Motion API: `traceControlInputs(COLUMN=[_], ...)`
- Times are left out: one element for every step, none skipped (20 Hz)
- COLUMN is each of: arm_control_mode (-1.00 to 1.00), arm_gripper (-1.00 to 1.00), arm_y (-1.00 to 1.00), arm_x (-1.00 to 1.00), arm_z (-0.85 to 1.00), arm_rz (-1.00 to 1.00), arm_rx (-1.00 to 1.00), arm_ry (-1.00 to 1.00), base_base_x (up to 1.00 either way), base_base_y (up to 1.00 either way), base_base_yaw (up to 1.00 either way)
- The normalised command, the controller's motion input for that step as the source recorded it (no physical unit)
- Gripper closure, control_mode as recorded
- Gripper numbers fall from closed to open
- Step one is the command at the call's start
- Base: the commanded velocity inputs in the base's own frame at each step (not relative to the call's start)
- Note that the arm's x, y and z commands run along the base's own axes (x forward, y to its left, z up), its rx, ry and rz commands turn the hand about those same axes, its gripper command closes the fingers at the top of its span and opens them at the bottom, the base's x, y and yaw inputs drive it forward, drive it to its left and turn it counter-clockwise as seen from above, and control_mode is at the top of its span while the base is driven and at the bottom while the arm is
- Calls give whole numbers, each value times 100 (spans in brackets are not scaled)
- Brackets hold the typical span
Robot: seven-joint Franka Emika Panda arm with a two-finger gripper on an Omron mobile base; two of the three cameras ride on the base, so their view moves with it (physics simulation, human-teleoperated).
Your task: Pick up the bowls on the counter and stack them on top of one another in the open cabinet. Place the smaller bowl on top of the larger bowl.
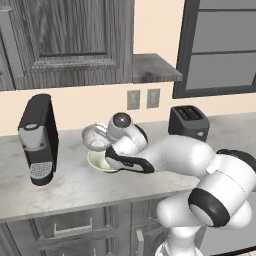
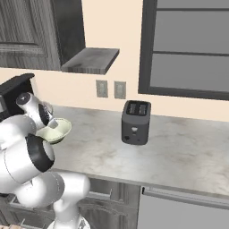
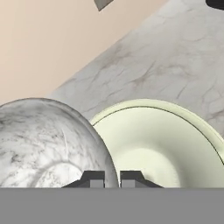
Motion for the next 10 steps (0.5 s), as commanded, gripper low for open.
traceControlInputs(arm_control_mode=[-100,-100,-100,-100,-100,-100,-100,-100,-100,-100], arm_gripper=[100,100,100,100,100,100,100,100,100,100], arm_y=[-31,-30,-29,-28,-29,-19,-14,-10,0,0], arm_x=[0,0,0,1,4,16,11,3,0,0], arm_z=[-16,-19,-17,-15,-16,-25,-31,-36,-46,-46], arm_rz=[-2,-1,-1,0,0,0,0,0,0,0], arm_rx=[1,0,0,0,0,0,0,0,0,0], arm_ry=[0,1,1,4,5,9,11,11,13,16], base_base_x=[0,0,0,0,0,0,0,0,0,0], base_base_y=[0,0,0,0,0,0,0,0,0,0], base_base_yaw=[0,0,0,0,0,0,0,0,0,0])
